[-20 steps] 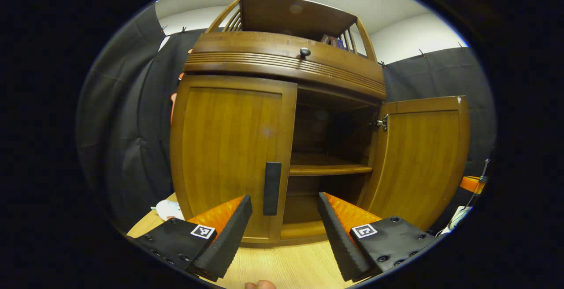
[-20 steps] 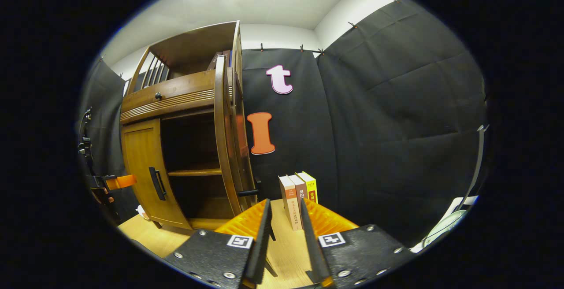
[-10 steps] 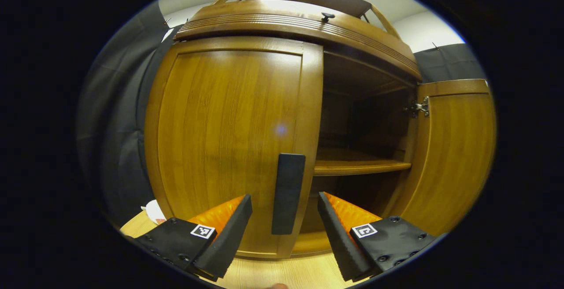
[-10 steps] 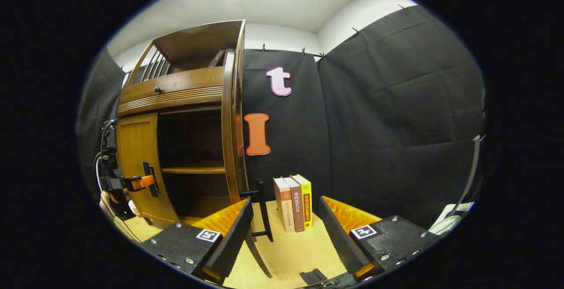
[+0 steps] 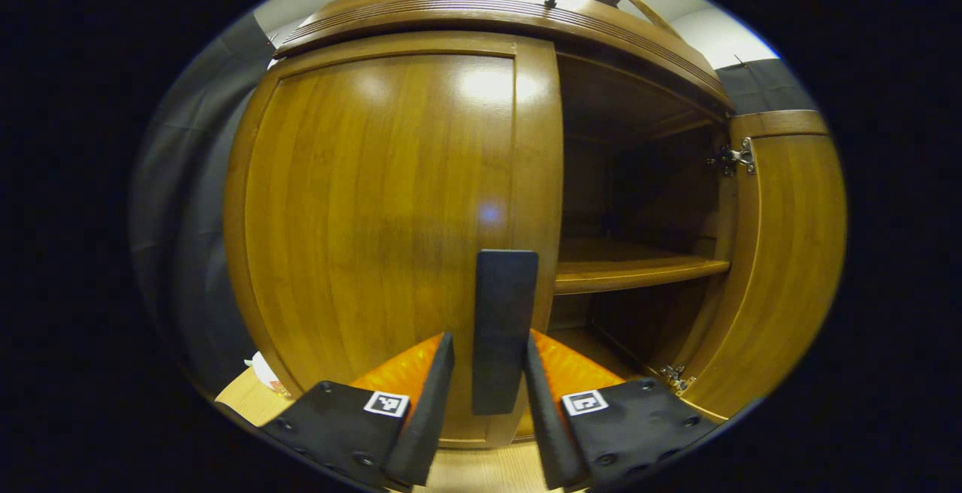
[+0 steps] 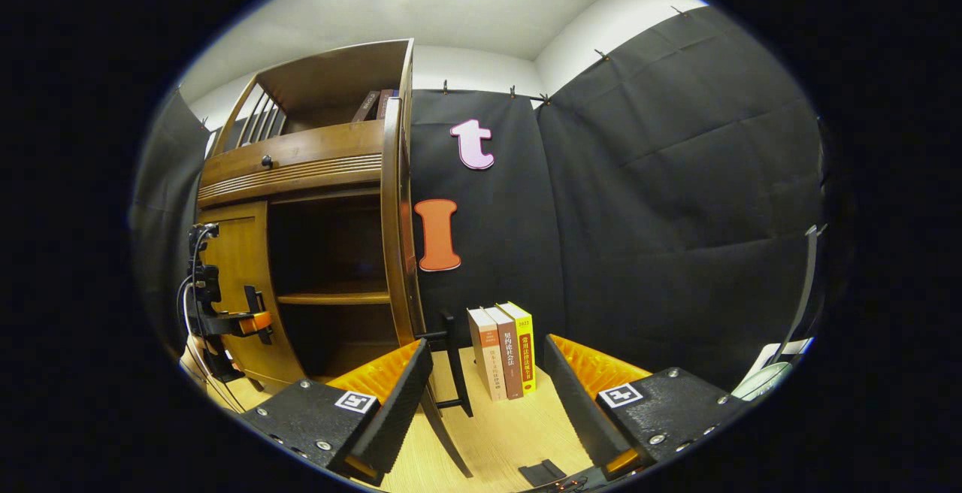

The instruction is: Open the right door of the double-door shoe cabinet with the right hand, and open the left door with the left hand.

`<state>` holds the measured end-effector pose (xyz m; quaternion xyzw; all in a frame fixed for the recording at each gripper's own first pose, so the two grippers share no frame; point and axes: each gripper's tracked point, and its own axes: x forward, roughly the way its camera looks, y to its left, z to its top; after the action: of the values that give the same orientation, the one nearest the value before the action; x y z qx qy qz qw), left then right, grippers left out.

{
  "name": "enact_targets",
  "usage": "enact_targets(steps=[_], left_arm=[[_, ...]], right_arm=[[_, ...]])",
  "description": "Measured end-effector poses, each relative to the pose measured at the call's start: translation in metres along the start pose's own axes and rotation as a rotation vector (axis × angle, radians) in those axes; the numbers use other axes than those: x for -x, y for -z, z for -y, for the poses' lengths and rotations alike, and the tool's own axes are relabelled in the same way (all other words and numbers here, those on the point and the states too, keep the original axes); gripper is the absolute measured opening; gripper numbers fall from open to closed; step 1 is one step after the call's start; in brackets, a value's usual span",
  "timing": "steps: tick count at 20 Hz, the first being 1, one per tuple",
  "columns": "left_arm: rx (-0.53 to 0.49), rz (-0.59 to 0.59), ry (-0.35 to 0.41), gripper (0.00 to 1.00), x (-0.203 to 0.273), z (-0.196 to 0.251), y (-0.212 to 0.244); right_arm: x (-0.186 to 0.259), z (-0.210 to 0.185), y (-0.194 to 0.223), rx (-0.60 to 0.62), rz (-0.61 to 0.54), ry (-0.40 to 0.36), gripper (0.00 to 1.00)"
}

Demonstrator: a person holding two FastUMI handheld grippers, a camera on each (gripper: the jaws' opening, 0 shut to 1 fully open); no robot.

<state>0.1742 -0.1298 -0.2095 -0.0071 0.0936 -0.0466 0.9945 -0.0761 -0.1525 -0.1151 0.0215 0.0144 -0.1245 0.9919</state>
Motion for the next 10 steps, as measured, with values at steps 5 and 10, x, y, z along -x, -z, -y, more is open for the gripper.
enact_targets(steps=[5, 10], left_arm=[[-0.037, -0.019, -0.006, 0.41, 0.009, 0.000, 0.003], [-0.026, -0.045, 0.017, 0.38, 0.036, -0.002, 0.004]], right_arm=[[0.004, 0.003, 0.003, 0.010, -0.005, 0.009, 0.92], [0.011, -0.006, 0.004, 0.014, -0.015, 0.000, 0.99]])
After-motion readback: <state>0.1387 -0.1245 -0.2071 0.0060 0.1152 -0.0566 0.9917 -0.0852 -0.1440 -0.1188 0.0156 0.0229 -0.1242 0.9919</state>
